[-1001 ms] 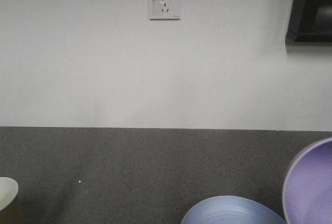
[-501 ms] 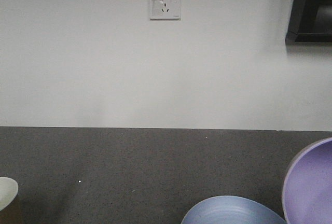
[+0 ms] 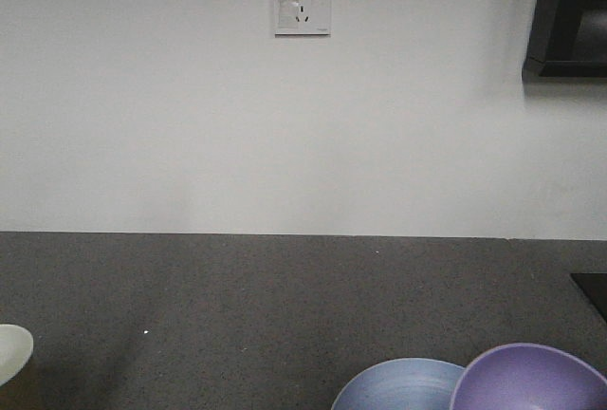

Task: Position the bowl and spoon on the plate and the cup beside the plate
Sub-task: 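Lower the lavender bowl onto the blue plate and open the right gripper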

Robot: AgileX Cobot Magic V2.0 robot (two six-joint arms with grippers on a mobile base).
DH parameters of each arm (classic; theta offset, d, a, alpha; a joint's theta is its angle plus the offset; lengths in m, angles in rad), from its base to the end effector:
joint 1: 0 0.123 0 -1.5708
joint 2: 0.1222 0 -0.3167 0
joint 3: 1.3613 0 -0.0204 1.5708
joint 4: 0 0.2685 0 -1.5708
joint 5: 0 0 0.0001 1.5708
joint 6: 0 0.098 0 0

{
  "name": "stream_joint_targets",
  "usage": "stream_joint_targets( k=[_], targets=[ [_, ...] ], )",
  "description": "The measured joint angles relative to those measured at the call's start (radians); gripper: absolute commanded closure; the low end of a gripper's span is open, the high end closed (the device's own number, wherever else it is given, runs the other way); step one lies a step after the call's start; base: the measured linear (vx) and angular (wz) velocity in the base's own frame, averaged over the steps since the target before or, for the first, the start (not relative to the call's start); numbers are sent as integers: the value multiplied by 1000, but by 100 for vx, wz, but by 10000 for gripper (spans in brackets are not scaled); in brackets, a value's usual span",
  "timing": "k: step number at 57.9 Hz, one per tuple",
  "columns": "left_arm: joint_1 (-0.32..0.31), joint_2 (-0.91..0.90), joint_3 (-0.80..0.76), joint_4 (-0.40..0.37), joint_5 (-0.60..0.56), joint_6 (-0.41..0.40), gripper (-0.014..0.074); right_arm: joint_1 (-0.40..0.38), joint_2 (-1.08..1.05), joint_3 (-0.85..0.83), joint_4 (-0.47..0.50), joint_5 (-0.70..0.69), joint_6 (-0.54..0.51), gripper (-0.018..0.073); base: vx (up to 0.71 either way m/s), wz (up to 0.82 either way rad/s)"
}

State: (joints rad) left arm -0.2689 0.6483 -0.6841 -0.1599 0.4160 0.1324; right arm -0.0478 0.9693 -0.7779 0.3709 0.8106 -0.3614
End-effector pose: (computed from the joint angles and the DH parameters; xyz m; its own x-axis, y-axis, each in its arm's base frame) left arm 0.1241 -0.0407 0.3689 -0.2785 0.0622 -0.9584 0.3207 0.9466 -0.0318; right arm 0.1843 0.0170 0.3235 -0.7537 -0.0600 -0.6545 -0.1971 0.9706 0.1380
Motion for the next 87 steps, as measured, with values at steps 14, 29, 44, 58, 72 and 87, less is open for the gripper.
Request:
stream_joint_targets(
  k=[14, 29, 44, 58, 72, 87],
  targets=[
    [0, 0, 0, 0, 28, 0, 594, 117, 281, -142, 1, 1, 61, 568, 0, 0],
    [0, 0, 0, 0, 64, 0, 594, 169, 521, -253, 8, -21, 85, 568, 0, 0],
    [0, 0, 0, 0, 69, 0, 594, 181, 624, -259, 14, -51, 82, 512, 0, 0],
    [0, 0, 0, 0, 69, 0, 594, 181, 630, -264, 27, -54, 43, 268, 0, 0],
    [0, 0, 0, 0, 70, 0, 594, 181, 630, -264, 29, -62, 33, 28, 0, 0],
    [0, 0, 0, 0, 70, 0, 594, 181, 582, -264, -13, -70, -7, 8, 0, 0]
  ],
)
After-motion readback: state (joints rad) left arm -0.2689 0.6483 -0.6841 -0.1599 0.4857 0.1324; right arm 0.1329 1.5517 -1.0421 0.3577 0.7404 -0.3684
